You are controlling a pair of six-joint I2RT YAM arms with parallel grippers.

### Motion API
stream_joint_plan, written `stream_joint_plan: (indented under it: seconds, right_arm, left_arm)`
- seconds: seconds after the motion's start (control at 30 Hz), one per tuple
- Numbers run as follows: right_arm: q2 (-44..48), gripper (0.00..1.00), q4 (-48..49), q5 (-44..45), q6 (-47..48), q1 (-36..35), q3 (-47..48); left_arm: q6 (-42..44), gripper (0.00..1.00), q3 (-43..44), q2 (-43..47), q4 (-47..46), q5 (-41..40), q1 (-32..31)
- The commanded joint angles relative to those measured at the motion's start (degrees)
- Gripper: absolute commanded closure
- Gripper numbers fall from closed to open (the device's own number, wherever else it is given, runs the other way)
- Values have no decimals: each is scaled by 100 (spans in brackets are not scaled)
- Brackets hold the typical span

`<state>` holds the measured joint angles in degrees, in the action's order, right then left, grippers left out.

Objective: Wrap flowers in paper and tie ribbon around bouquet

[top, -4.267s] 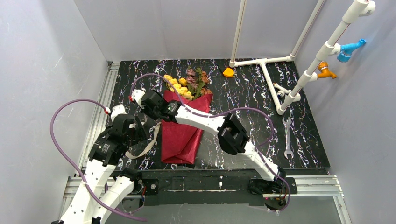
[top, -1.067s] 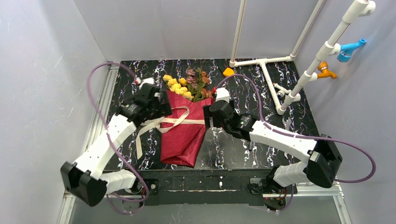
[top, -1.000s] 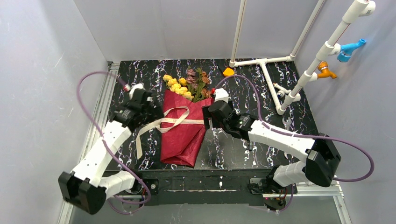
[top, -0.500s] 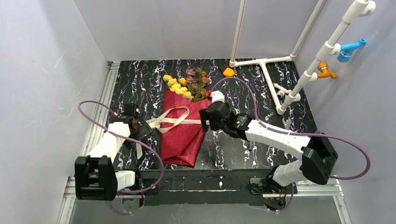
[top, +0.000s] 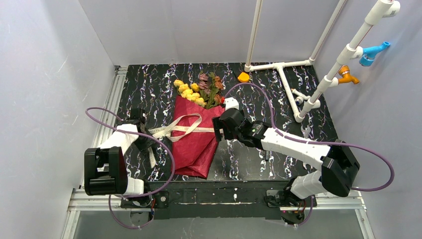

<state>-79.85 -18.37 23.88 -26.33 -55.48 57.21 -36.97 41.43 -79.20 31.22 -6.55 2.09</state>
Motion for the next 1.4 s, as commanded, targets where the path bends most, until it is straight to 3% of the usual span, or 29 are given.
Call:
stream_joint_plan:
  seconds: [0.0, 0.07, 0.1, 0.37, 0.5, 0.77, 1.03, 1.1, 1.2, 1.37]
  right_arm:
    - [-17, 6, -56, 119, 84, 43, 240]
    - [-19, 6, -97, 176, 97, 45, 275]
    - [-15, 6, -115, 211, 111, 42, 295]
    - [100, 5, -138, 509, 330, 71, 306]
    - [198, 5, -133, 618, 346, 123, 276]
    - [382, 7, 36, 502, 515, 256, 190]
    - [518, 18, 1157, -989, 1846, 341, -268]
    - [-46, 26, 1195, -1738, 2495, 473, -18]
    - [-907, 37, 1110, -2082, 3066, 577, 358]
    - [-1798, 39, 1012, -2176, 3330, 627, 805]
  left_arm:
    - [71, 80, -47, 6, -338, 612, 29]
    - [99, 98, -23, 164, -321, 740, 29]
    - [132, 100, 17, 267, -277, 854, 29]
    - [573, 100, 987, 1300, 218, 1437, -20]
    - [730, 100, 1652, 1311, 252, 2061, -342]
    - [639, 100, 3130, 90, 156, 2551, -1918]
    - [639, 100, 4592, -1577, 140, 3480, -2511]
    - [602, 100, 5117, -2103, 585, 3213, -2542]
    - [447, 100, 5370, -2585, 720, 3129, -2556]
    - [594, 100, 5470, -2993, 960, 2800, -2608]
